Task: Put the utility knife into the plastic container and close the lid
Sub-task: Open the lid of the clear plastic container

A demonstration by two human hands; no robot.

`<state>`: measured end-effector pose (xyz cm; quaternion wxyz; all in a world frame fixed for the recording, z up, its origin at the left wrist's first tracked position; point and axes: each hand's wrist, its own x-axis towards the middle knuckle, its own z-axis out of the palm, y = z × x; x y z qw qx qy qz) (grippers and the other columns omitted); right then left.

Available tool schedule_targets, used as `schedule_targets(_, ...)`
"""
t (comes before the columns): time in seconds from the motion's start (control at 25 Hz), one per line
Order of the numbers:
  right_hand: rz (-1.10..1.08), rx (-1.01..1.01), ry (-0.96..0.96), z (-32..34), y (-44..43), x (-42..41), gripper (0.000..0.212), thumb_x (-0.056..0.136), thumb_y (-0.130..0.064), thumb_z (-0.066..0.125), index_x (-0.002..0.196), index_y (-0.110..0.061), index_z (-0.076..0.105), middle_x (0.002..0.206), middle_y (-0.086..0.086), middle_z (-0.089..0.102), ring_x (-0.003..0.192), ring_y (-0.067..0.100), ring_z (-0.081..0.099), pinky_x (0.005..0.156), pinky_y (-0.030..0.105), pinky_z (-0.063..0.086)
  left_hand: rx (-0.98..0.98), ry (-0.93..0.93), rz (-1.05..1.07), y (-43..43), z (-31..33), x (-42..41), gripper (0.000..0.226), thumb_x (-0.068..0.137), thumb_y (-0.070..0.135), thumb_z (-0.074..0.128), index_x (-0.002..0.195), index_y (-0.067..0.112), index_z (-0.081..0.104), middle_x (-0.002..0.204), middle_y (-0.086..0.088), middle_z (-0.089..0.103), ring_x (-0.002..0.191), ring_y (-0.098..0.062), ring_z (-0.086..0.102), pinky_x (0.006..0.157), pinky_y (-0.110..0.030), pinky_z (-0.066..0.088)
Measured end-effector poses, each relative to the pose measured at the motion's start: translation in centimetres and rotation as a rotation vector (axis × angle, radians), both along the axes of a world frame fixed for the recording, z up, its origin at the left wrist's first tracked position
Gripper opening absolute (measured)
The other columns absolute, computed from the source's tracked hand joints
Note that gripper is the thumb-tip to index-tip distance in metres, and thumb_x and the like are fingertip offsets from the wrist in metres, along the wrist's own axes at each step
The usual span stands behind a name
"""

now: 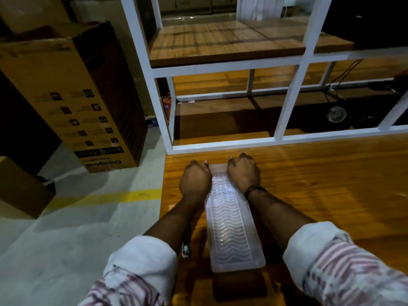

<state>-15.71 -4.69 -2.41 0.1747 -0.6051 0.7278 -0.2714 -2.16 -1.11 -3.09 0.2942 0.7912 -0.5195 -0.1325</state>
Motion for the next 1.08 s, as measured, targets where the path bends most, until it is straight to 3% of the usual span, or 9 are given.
schedule_targets(0.52, 0.010, -0.102, 0.068, -0.1, 0.2, 0.0, 0.047, 0.096, -0.040, 0.047, 0.114, 0.002, 0.059, 0.112, 0.022, 0.063, 0.099, 0.039, 0.062, 0.086, 0.043, 0.050, -0.099, -0.009, -0.014, 0.3, 0.0, 0.0, 0.041, 0.104, 0.042, 0.040, 0.104, 0.009, 0.065, 0.098, -0.012, 0.072, 0.085, -0.029, 0.069, 0.064, -0.033, 0.048)
schedule_targets(0.72, 0.021, -0.161, 0.092, 0.0, 0.5, 0.2, 0.047, 0.097, -0.041, 0.044, 0.114, 0.000, 0.059, 0.110, 0.020, 0.064, 0.097, 0.037, 0.063, 0.085, 0.043, 0.051, -0.114, 0.013, 0.012, 0.6, 0.2, 0.0, 0.038, 0.103, 0.041, 0.043, 0.101, 0.010, 0.065, 0.097, -0.010, 0.070, 0.084, -0.028, 0.068, 0.062, -0.030, 0.041)
schedule_targets(0.92, 0.014, -0.122, 0.059, 0.1, 0.3, 0.1, 0.046, 0.096, -0.044, 0.045, 0.107, -0.002, 0.062, 0.105, 0.020, 0.065, 0.092, 0.037, 0.064, 0.081, 0.044, 0.054, -0.113, 0.147, 0.032, 0.7, 0.2, 0.1, 0.035, 0.102, 0.042, 0.045, 0.097, 0.013, 0.065, 0.097, -0.008, 0.070, 0.087, -0.028, 0.066, 0.066, -0.031, 0.043)
schedule_targets(1.08, 0.063, -0.019, -0.131, 0.5, 0.4, -0.8, 0.047, 0.096, -0.046, 0.047, 0.100, -0.002, 0.062, 0.099, 0.019, 0.067, 0.089, 0.037, 0.062, 0.074, 0.040, 0.052, -0.110, 0.322, 0.011, 1.8, 0.5, 0.9, 0.033, 0.102, 0.039, 0.048, 0.102, 0.011, 0.066, 0.099, -0.009, 0.073, 0.090, -0.027, 0.068, 0.072, -0.030, 0.047)
